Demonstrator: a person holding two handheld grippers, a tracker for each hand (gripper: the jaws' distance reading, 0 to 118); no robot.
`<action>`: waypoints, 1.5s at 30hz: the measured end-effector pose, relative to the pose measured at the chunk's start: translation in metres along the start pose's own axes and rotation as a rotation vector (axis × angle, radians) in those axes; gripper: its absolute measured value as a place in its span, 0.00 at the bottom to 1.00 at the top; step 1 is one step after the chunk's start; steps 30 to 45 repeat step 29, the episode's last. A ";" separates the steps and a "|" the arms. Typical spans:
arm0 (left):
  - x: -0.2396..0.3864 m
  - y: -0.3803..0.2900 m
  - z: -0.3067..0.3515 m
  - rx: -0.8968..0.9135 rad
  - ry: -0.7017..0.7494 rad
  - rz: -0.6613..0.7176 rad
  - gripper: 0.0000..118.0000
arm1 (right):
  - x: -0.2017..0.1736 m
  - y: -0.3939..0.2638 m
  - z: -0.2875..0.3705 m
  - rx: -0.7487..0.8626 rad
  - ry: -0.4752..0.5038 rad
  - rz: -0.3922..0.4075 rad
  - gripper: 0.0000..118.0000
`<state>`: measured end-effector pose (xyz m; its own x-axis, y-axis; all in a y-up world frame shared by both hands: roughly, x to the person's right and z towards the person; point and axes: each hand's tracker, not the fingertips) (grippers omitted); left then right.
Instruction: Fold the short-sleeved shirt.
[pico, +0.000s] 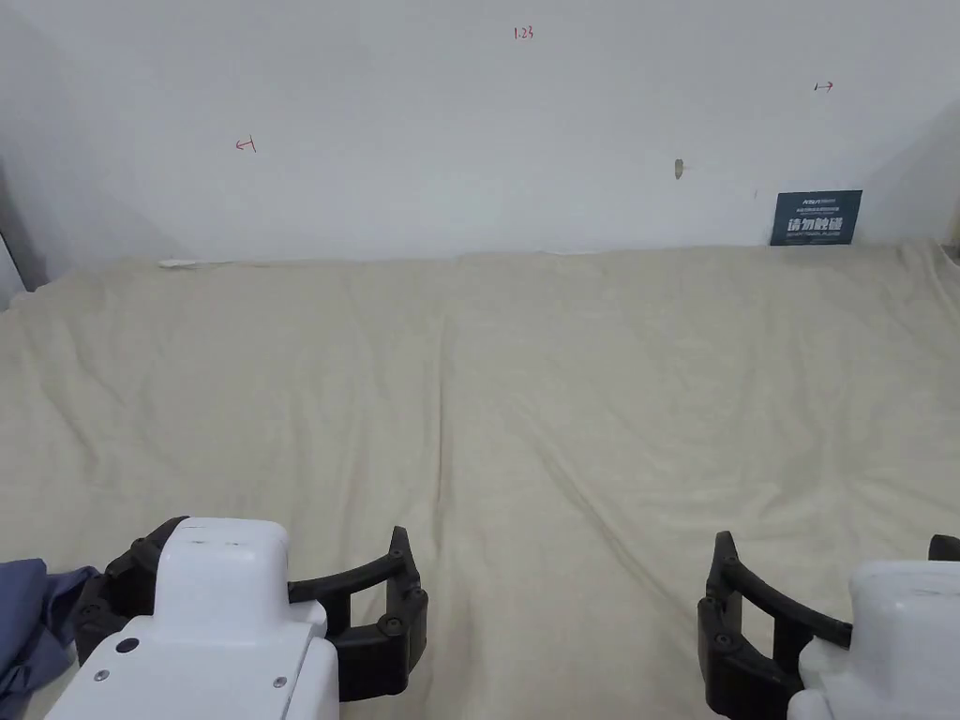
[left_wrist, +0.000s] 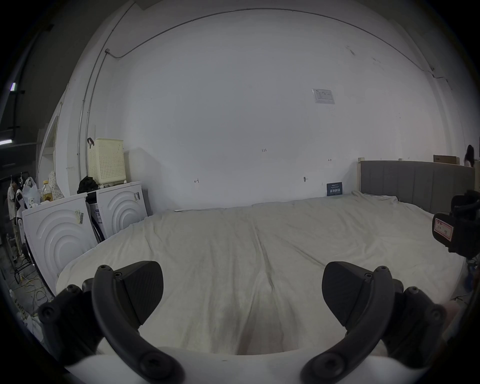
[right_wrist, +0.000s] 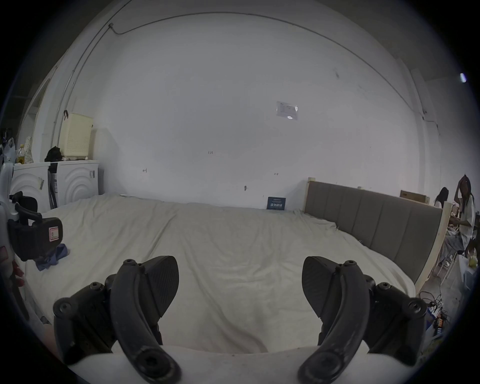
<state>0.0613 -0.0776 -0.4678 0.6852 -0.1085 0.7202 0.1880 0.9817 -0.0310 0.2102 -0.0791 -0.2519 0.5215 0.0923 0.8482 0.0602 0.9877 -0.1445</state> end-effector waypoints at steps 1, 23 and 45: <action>0.000 0.000 0.000 -0.001 -0.002 0.001 1.00 | -0.001 -0.001 0.000 0.013 -0.020 0.013 0.85; -0.003 0.002 -0.002 -0.004 0.003 0.004 1.00 | 0.000 0.007 -0.013 -0.074 -0.119 -0.107 0.85; -0.001 0.002 -0.002 -0.003 -0.001 0.015 1.00 | -0.003 0.004 -0.012 -0.049 -0.140 -0.091 0.85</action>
